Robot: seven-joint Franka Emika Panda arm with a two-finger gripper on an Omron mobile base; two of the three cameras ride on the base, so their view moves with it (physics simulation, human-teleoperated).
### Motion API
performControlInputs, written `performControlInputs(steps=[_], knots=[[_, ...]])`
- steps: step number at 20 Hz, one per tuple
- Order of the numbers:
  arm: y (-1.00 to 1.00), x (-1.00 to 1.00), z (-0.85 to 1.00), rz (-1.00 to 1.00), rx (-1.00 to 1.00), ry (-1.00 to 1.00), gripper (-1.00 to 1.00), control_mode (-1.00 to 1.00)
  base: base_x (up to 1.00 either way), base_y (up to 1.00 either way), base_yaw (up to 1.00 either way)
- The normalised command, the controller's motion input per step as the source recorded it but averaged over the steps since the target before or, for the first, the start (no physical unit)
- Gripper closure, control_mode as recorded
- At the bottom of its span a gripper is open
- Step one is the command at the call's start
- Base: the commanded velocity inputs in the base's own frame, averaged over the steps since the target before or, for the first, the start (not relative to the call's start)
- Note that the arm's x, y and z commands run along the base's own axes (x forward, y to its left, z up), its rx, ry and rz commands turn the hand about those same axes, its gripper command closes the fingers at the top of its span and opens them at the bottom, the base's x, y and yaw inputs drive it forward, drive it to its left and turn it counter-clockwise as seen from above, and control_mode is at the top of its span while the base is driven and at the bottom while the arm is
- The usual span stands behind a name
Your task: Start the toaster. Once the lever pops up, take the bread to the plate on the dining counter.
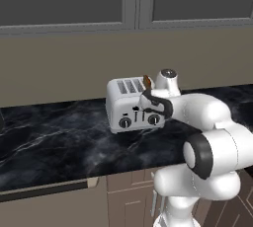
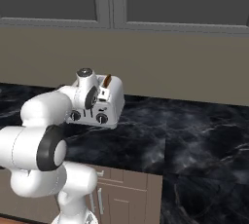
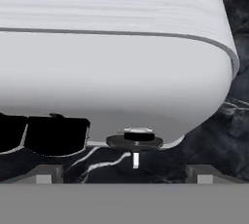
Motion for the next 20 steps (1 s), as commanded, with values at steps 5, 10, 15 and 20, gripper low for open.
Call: performControlInputs(steps=[5,10,15,20], knots=[[0.0,0.26,-0.13,0.0,0.0,-0.01,-1.0,-1.0,0.0,0.0,0.0],[0.0,0.01,-0.06,0.0,0.02,-0.13,-1.0,-1.0,0.0,0.0,0.0],[0.0,0.01,-0.27,0.0,0.0,-0.13,-1.0,-1.0,0.0,0.0,0.0],[0.0,0.16,-0.31,-0.01,0.01,-0.07,-1.0,-1.0,0.0,0.0,0.0]])
